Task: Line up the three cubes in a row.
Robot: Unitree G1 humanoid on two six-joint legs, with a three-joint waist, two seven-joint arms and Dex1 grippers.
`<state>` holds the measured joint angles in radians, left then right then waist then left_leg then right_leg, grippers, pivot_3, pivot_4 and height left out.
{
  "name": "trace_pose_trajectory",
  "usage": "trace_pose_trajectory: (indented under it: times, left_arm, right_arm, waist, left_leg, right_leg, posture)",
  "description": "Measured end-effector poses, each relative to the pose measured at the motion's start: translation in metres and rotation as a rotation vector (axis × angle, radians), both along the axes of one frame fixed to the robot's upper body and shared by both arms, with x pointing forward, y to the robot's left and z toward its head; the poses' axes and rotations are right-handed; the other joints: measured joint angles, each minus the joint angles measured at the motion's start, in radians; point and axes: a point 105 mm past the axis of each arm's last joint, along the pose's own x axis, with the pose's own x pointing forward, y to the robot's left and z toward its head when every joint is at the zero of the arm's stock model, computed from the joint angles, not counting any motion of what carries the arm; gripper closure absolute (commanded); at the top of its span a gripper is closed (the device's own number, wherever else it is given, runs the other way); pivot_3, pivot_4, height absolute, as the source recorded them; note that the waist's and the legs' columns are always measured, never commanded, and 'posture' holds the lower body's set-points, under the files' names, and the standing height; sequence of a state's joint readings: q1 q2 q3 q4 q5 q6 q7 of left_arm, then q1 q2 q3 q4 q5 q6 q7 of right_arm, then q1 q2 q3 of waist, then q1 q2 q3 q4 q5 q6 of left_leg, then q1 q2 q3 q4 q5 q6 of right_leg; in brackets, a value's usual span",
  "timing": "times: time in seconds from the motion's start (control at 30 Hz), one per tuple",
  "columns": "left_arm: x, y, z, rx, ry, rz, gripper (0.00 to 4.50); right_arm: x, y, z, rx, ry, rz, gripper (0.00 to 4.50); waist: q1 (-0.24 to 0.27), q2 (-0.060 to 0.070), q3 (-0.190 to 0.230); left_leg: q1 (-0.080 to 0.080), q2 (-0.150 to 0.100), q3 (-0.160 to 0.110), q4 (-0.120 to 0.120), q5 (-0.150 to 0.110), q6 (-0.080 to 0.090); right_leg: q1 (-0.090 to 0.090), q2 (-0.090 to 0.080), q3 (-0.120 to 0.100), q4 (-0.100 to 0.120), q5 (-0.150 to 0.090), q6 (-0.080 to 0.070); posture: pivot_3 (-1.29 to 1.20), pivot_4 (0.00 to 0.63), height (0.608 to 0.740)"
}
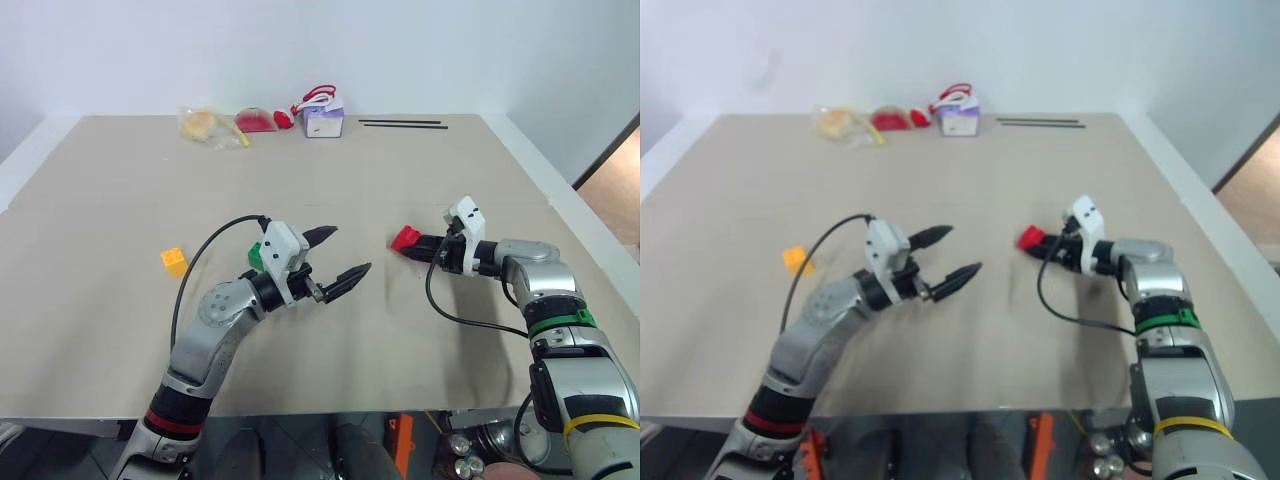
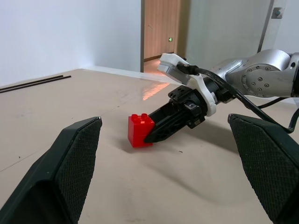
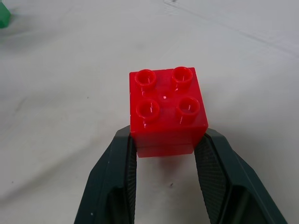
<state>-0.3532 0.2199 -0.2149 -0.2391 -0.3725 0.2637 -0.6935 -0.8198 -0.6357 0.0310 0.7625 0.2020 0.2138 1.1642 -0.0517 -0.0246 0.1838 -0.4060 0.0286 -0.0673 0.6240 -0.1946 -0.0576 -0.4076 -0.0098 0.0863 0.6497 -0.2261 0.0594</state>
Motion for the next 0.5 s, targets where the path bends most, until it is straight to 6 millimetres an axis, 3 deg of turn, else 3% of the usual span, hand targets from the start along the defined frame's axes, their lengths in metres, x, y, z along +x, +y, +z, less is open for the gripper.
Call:
trace_pose_trajectory:
  times: [0.1, 0.17, 0.33, 0.5]
  left_arm:
    - [-0.013, 0.023, -0.015, 0.110, 0.006, -0.069, 0.00]
    - [-0.017, 0.039, -0.021, 0.167, 0.018, -0.100, 0.00]
    - [-0.028, 0.067, -0.021, 0.279, 0.000, -0.208, 0.00]
    - [-0.033, 0.071, -0.020, 0.316, -0.010, -0.273, 0.00]
  right_arm:
    - [-0.026, 0.021, 0.027, -0.040, -0.046, 0.218, 3.28]
    - [-0.044, 0.033, 0.034, -0.098, -0.049, 0.329, 3.28]
    - [-0.092, 0.060, 0.005, -0.220, 0.056, 0.566, 3.28]
    - [-0.109, 0.066, -0.010, -0.272, 0.086, 0.619, 3.28]
  waist:
    - [-0.003, 0.004, 0.001]
    - [0.000, 0.004, 0.001]
    - [0.005, 0.004, 0.001]
    - [0.005, 0.004, 0.001]
  left_leg:
    - [0.001, 0.001, -0.001, -0.003, 0.000, 0.000]
    - [0.001, 0.002, -0.002, -0.003, 0.000, 0.000]
    - [0.000, 0.002, -0.002, -0.002, 0.000, 0.000]
    - [0.000, 0.001, -0.001, 0.002, 0.000, 0.000]
  right_leg:
    - [0.000, 0.000, -0.001, 0.001, -0.002, -0.001]
    - [0.000, 0.001, -0.003, 0.002, -0.003, -0.002]
    - [0.000, 0.001, -0.003, 0.002, -0.006, -0.007]
    - [0.000, 0.000, -0.002, 0.001, -0.005, -0.005]
  posture:
    - [0.00, 0.150, 0.740]
    - [0.00, 0.150, 0.740]
    - [0.00, 0.150, 0.740]
    - [0.00, 0.150, 0.740]
